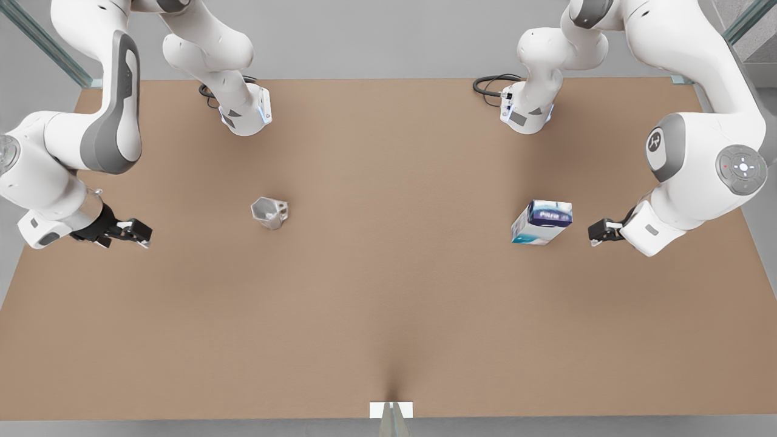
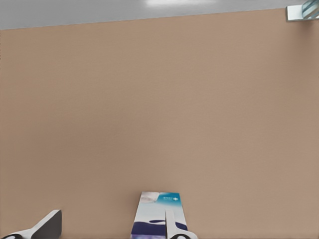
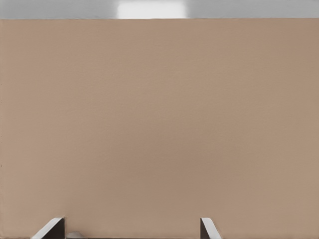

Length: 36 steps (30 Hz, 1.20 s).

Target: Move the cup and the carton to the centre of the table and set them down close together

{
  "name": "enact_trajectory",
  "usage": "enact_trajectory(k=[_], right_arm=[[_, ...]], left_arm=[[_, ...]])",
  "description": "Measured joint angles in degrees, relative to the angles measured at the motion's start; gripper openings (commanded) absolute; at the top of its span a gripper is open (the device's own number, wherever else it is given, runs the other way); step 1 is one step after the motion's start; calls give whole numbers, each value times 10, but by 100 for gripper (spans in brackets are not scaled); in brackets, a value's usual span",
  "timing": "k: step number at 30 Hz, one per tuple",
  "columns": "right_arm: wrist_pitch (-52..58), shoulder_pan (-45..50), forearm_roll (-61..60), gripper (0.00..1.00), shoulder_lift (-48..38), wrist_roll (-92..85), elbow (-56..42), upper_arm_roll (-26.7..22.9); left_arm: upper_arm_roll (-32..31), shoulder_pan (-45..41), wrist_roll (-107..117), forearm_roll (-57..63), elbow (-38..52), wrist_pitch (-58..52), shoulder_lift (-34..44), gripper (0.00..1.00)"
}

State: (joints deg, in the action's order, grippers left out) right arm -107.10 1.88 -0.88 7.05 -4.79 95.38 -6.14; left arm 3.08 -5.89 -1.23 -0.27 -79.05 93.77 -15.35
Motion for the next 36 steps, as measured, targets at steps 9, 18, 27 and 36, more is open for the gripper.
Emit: enact_trajectory(k=[9, 18, 27, 36], right_arm=[[20, -9, -3, 100, -30, -7, 55, 24], [-123, -20, -8, 100, -40, -17, 253, 104], [-227, -6, -45, 100, -37, -21, 373, 142], [-276, -7, -46, 100, -43, -21, 444, 162]], left_arm=[[0, -1, 1, 1, -1, -4, -2, 100], [0, -1, 2, 4, -14, -2, 1, 100], [0, -2, 11, 4, -16, -1, -7, 100], [0, -2, 11, 5, -16, -2, -14, 100]])
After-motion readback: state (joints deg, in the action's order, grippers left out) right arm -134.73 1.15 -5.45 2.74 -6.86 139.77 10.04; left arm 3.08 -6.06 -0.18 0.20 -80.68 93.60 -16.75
